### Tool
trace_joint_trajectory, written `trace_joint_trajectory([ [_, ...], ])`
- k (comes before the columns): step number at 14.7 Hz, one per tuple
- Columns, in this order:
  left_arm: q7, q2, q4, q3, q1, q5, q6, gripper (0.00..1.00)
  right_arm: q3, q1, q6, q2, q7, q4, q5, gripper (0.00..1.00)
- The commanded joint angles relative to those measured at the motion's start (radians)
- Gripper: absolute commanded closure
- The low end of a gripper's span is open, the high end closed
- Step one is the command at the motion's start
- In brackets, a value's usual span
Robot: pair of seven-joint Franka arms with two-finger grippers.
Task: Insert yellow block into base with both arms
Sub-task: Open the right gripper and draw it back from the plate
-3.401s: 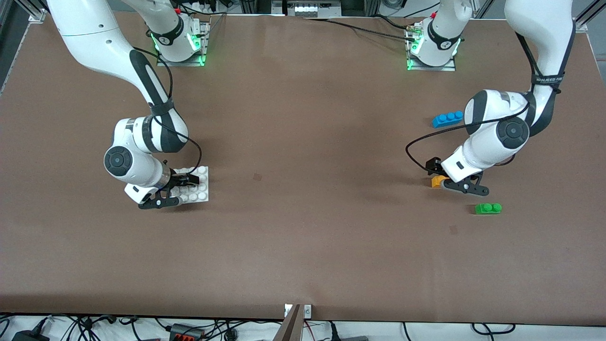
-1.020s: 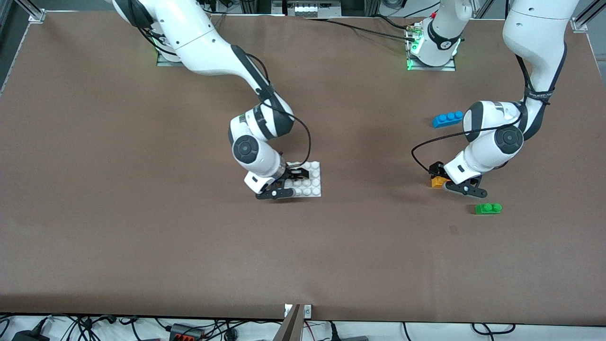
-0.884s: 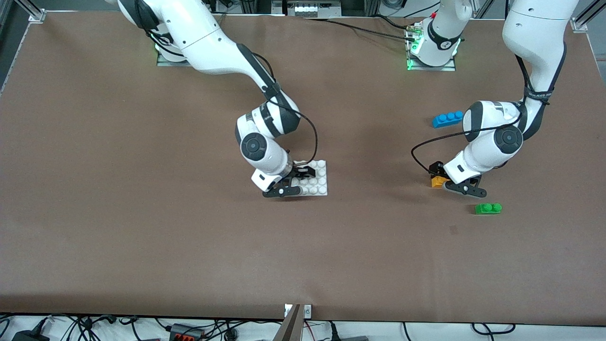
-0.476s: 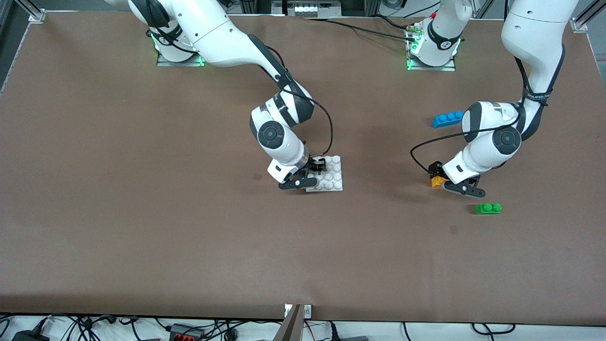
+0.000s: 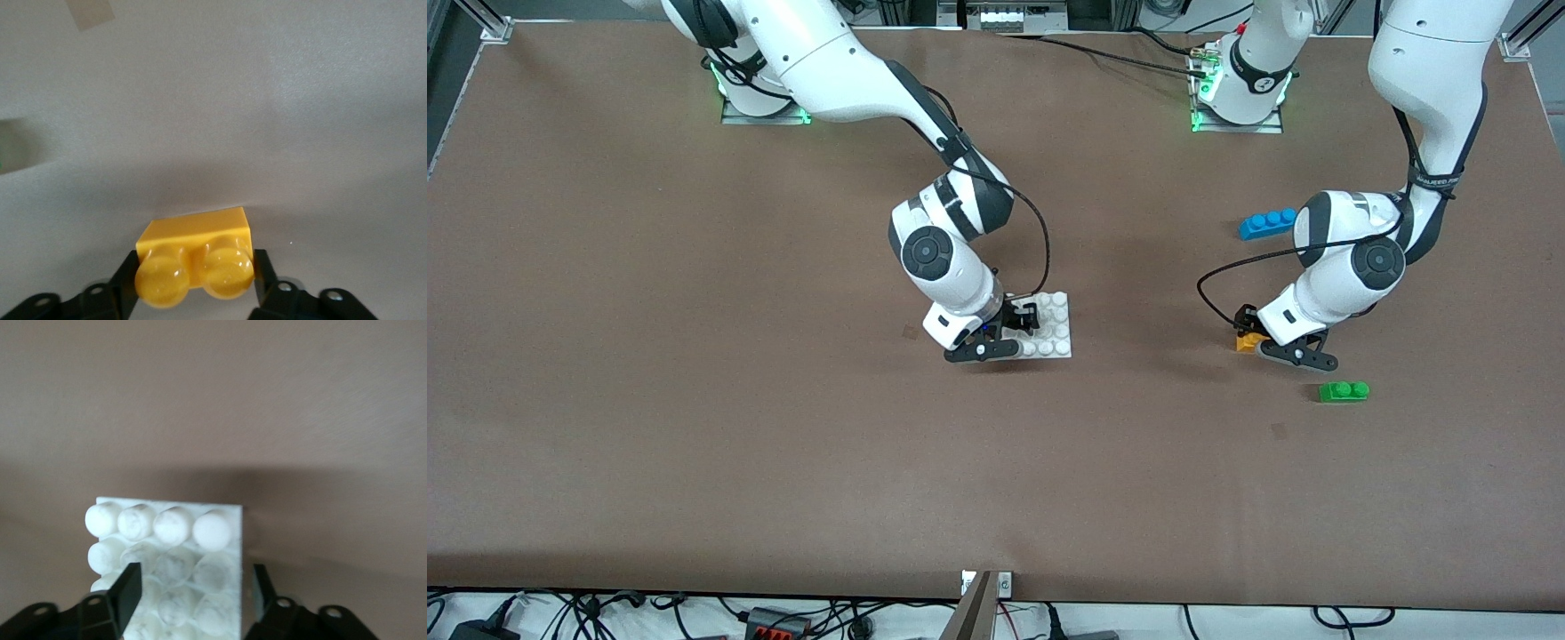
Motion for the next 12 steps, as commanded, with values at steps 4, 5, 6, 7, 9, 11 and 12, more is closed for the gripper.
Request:
trace_joint_trajectory([
  [4,0.011,-0.004,0.009,-0.01,0.01,0.023,0.0,0.47,-0.168,-0.007,-0.296,-0.142,-0.003,-0.005,-0.014,0.0],
  [5,0.011,-0.004,0.013,-0.01,0.01,0.023,-0.001,0.47,-0.195,-0.006,-0.348,-0.163,-0.006,-0.005,-0.052,0.0],
  [6,0.011,-0.004,0.016,-0.01,0.01,0.023,-0.003,0.48,-0.224,-0.004,-0.415,-0.189,-0.009,-0.005,-0.116,0.0],
  [7,0.011,-0.004,0.016,-0.01,0.011,0.023,-0.004,0.48,-0.238,-0.004,-0.478,-0.219,-0.007,-0.006,-0.185,0.0],
  [9,0.011,-0.007,0.018,-0.012,0.011,0.023,-0.019,0.48,-0.248,-0.015,-0.59,-0.283,-0.006,-0.006,-0.315,0.0],
  [11,0.011,-0.01,0.018,-0.014,0.011,0.022,-0.026,0.48,-0.286,-0.021,-0.676,-0.346,-0.012,-0.008,-0.347,0.0],
  [12,0.011,-0.012,0.018,-0.014,0.01,0.02,-0.029,0.49,-0.307,-0.029,-0.708,-0.375,-0.047,-0.008,-0.344,0.0],
])
